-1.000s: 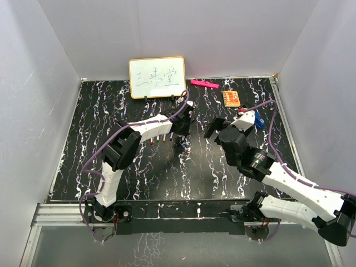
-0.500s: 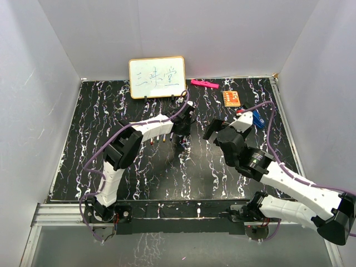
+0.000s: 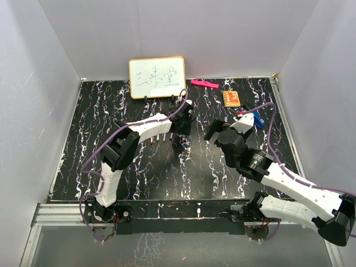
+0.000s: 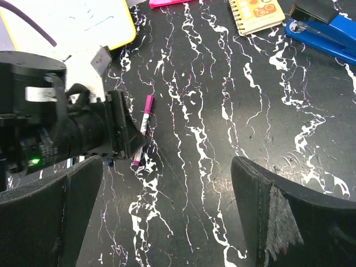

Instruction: Insert the pens into the pen caps

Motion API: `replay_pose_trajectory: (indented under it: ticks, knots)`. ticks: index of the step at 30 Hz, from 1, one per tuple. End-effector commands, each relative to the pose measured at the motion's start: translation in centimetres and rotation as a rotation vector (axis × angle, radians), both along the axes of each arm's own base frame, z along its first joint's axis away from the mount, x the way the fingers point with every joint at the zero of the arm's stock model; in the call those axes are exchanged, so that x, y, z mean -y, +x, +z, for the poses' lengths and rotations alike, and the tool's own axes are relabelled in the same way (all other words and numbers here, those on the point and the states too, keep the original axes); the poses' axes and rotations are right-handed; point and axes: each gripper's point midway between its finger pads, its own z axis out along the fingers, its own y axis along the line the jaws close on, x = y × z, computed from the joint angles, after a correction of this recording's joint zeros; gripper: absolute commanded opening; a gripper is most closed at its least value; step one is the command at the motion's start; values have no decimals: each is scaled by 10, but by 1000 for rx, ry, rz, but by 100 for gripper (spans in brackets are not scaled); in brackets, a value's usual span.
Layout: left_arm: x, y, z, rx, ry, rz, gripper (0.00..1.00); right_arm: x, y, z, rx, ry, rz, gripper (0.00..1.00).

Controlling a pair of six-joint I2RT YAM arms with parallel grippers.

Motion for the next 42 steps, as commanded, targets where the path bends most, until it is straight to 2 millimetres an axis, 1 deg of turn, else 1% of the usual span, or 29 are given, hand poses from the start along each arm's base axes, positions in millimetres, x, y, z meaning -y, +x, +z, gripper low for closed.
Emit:
replay_pose_trajectory:
  ticks: [1, 2, 6, 7, 8, 10, 12, 14, 17, 20, 23, 26, 29, 32, 38, 42]
  knots:
    - [-7, 4, 81, 132, -76, 6, 42, 15, 0, 11, 53, 36, -72, 98]
    - [-8, 2, 91, 150, -97, 3, 42, 18, 0, 11, 58, 31, -87, 98]
    - [-17, -11, 123, 226, -166, -16, 41, 38, -1, 8, 89, -4, -166, 98]
    - [-21, -15, 130, 247, -180, -25, 41, 43, -2, 8, 102, -16, -180, 98]
    - [-25, -19, 142, 274, -197, -30, 41, 47, -3, 8, 112, -27, -186, 98]
    - [-39, -27, 149, 305, -198, -25, 42, 54, -4, 9, 134, -32, -207, 98]
    - [-62, -34, 151, 322, -168, 18, 45, 64, -8, 11, 156, -29, -236, 98]
    - [-91, -38, 150, 317, -150, 78, 46, 77, -12, 13, 179, -28, -280, 98]
    - [-135, -42, 152, 304, -166, 174, 47, 96, -19, 18, 213, -11, -339, 98]
    - [-174, -51, 160, 322, -171, 259, 47, 110, -26, 26, 245, 5, -378, 98]
    - [-202, -64, 170, 356, -152, 325, 49, 121, -33, 36, 272, 16, -397, 98]
    - [-222, -80, 182, 393, -135, 376, 52, 132, -39, 43, 290, 15, -424, 98]
    - [-238, -95, 187, 401, -120, 425, 55, 136, -42, 45, 297, 25, -430, 98]
    - [-248, -111, 191, 404, -140, 467, 58, 134, -42, 43, 293, 24, -417, 98]
    - [-281, -134, 198, 485, -137, 601, 60, 122, -34, 35, 257, -20, -388, 98]
    - [-295, -143, 206, 528, -123, 644, 61, 113, -27, 30, 231, -52, -372, 98]
